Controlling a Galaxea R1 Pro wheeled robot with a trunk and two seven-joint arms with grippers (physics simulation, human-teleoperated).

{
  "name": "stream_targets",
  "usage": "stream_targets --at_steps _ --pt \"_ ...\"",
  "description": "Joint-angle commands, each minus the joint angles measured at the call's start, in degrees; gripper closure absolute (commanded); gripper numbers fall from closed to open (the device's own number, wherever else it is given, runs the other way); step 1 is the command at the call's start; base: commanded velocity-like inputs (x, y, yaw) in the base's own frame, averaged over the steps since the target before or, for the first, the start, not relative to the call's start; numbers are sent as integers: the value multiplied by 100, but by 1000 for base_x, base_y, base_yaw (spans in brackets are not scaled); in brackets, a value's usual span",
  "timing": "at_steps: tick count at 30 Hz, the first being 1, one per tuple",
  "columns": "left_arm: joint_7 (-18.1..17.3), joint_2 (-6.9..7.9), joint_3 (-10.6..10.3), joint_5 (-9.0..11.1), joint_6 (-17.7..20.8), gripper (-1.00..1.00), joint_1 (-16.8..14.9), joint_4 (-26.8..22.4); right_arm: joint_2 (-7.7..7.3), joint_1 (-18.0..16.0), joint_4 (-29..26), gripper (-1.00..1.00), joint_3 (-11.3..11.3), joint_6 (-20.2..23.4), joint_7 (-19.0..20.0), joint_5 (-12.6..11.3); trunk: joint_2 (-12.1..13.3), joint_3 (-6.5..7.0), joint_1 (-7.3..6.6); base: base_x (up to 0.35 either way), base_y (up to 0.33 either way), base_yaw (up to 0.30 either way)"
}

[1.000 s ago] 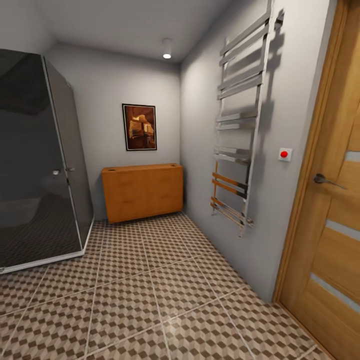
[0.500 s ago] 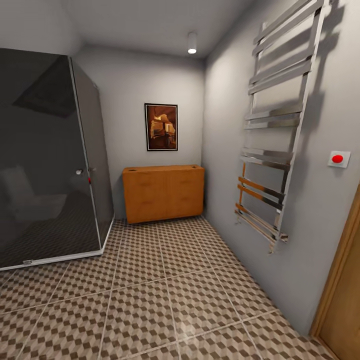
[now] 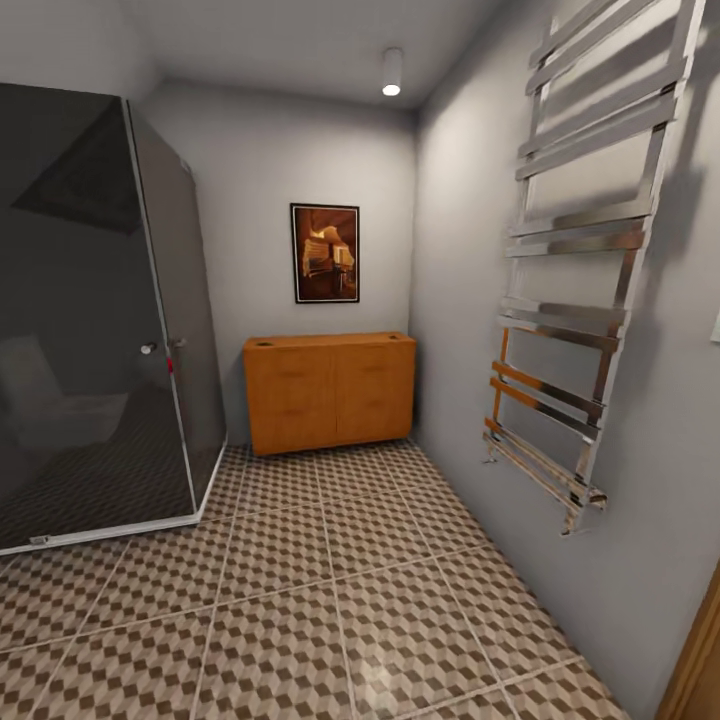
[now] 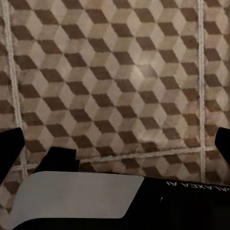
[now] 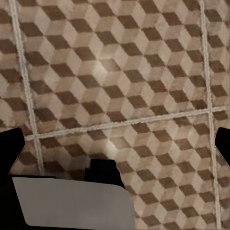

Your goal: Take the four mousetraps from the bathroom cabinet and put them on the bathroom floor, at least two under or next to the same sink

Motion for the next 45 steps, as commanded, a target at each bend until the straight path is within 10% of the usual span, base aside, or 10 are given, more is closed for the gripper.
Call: stream_targets --at_steps 1,45 --pt "-10 -2 49 -55 -14 -100 -3 0 0 -7 14 -100 -49 -26 -26 47 -3 -7 3 323 0 1" --pt "-10 -9 49 -55 -14 -100 -3 2 9 -7 13 -100 -15 -9 -33 116 -3 -7 3 323 0 83"
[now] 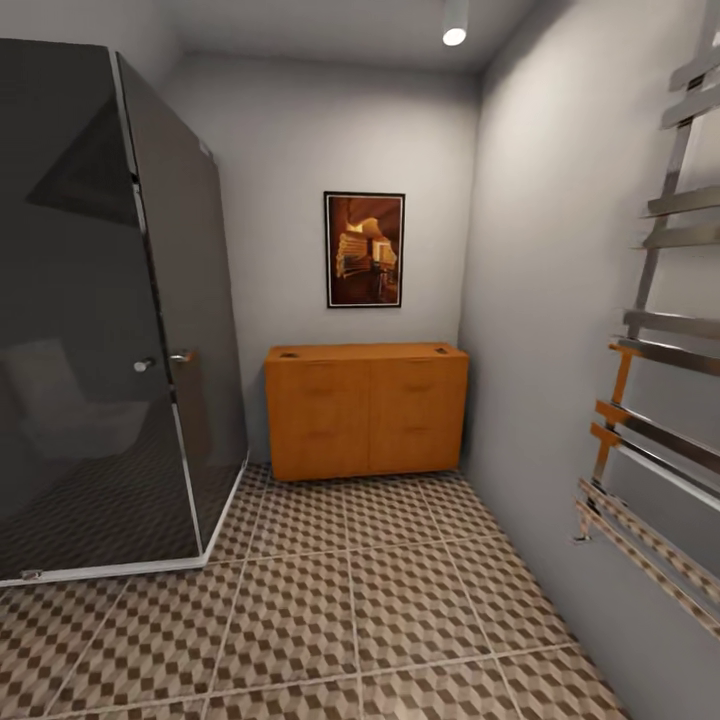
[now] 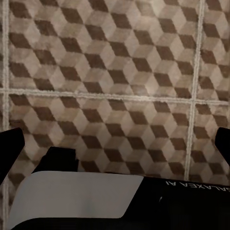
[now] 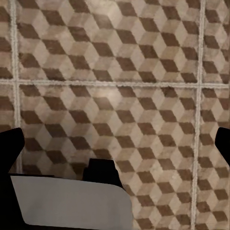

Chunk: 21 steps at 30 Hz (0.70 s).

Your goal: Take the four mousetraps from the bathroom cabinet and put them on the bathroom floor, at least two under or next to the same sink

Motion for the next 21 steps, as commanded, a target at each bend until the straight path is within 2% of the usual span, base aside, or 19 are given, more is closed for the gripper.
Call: stream_targets --at_steps 1,21 --pt "-10 0 49 -55 -14 -100 -3 0 0 -6 15 -100 -49 -29 -24 49 -3 -7 3 323 0 33" --pt "-10 0 49 -55 -22 -100 -3 1 -9 -6 15 -100 -49 -39 -11 49 -3 -7 3 323 0 4"
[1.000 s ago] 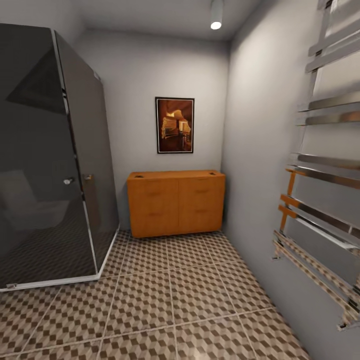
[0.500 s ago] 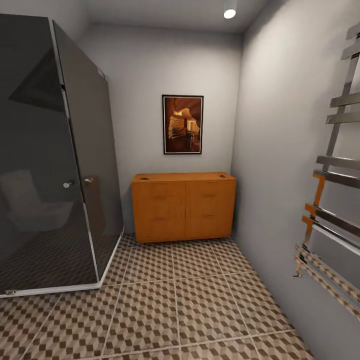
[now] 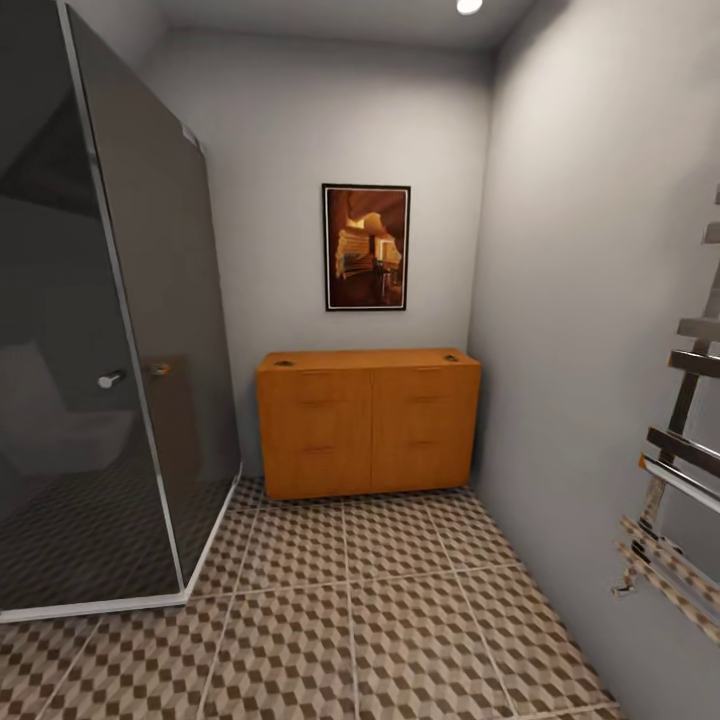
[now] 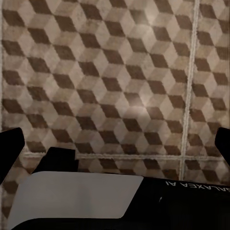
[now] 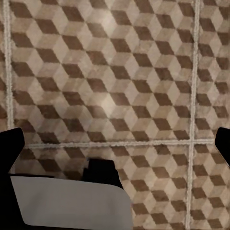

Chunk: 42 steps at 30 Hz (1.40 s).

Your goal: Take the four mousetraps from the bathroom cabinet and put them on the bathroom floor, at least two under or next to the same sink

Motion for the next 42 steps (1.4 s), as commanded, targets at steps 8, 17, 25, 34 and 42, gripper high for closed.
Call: stream_targets --at_steps 8,17,25,34,42 --pt "-10 0 49 -55 -15 -100 -3 1 2 -7 15 -100 -48 -28 -25 49 -3 -7 3 323 0 0" --pt "-10 0 49 -55 -15 -100 -3 1 0 -7 15 -100 -48 -28 -25 49 -3 -7 3 323 0 0" --pt "-10 0 49 -55 -15 -100 -3 1 0 -7 15 -100 -48 -30 -27 49 -3 -7 3 323 0 0" --pt "-10 0 49 -55 -15 -100 -3 1 -25 -7 15 -100 -39 -45 -83 70 -3 -7 3 323 0 0" --pt "-10 0 49 -56 -15 -100 -3 1 -26 -7 15 -100 -27 -41 -80 75 -3 -7 3 323 0 0"
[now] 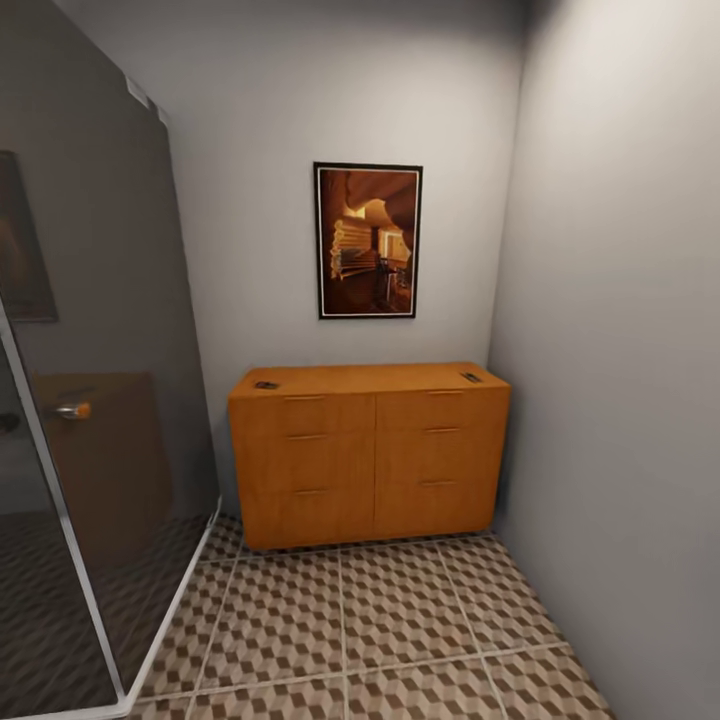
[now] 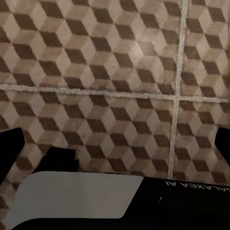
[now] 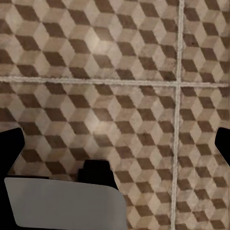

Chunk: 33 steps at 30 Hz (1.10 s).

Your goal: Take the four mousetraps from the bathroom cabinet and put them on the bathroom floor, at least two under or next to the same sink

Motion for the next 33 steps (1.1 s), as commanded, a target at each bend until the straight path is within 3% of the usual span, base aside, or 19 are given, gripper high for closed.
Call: stream_targets --at_steps 1,33 --pt "-10 0 49 -55 -14 -100 -3 1 0 -7 14 -100 -47 -27 -25 49 -3 -7 3 323 0 0" --pt "-10 0 49 -53 -14 -100 -3 1 22 -7 14 -100 -57 -24 -24 41 -3 -7 3 323 -5 0"
